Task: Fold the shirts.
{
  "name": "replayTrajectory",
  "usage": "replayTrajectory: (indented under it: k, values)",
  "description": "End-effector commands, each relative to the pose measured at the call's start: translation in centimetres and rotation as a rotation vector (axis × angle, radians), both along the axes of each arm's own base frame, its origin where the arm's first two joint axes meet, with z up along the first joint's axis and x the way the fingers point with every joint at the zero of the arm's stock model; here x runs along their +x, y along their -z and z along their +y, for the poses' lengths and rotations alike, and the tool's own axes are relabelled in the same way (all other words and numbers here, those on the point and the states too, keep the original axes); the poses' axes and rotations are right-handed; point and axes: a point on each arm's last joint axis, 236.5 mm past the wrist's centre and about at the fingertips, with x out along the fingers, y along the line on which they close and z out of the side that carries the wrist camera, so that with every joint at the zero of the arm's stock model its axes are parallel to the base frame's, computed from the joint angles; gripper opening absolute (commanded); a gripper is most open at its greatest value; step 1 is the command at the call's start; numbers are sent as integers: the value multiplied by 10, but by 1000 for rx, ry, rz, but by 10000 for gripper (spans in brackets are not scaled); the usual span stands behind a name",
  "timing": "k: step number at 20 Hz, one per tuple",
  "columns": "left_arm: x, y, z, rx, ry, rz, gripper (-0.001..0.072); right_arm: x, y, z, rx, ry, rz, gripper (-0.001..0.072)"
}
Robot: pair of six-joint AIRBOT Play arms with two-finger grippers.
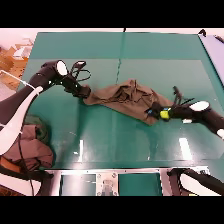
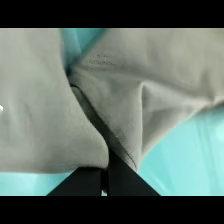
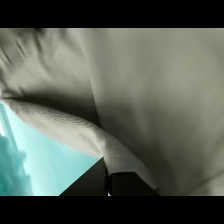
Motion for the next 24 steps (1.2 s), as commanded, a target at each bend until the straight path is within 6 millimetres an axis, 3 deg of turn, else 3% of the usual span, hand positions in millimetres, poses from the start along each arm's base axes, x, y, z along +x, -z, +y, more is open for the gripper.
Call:
replayTrajectory:
  k: [1,2,4,6,7,9,10,11,13,15,18,20,22,24]
  values:
    - [-50,-15,-15,-67,88,202,25,20,-55,-28,7,-39,-72,13]
    - [-55,-34,-33,-147,132,211,25,28,-88,-27,7,-74,-134,13]
    - [-45,-98,-72,-339,180,131,25,43,-169,-30,-21,-123,-295,13]
    - [-26,-188,-95,-481,202,-57,25,51,-262,-41,-76,-97,-490,13]
    - [-17,-238,-96,-517,184,-175,25,51,-311,-49,-107,-63,-593,13]
    - [-4,-333,-76,-597,65,-372,25,37,-396,-63,-166,6,-771,13]
    - [0,-375,-54,-643,-30,-449,25,25,-434,-68,-200,38,-853,13]
    - [0,-407,-29,-686,-132,-507,25,13,-466,-73,-233,68,-924,13]
    - [-11,-453,24,-726,-281,-621,26,-15,-522,-78,-301,125,-1056,13]
    - [-44,-494,54,-733,-311,-760,26,-42,-561,-77,-364,165,-1162,13]
    - [-118,-580,57,-816,-251,-1050,26,-75,-597,-66,-408,209,-1292,13]
    - [-170,-627,57,-851,-211,-1240,26,-92,-605,-57,-423,208,-1333,13]
    - [-205,-647,67,-803,-219,-1377,26,-102,-608,-51,-435,203,-1353,13]
    - [-205,-642,75,-727,-243,-1399,26,-101,-604,-51,-431,199,-1339,13]
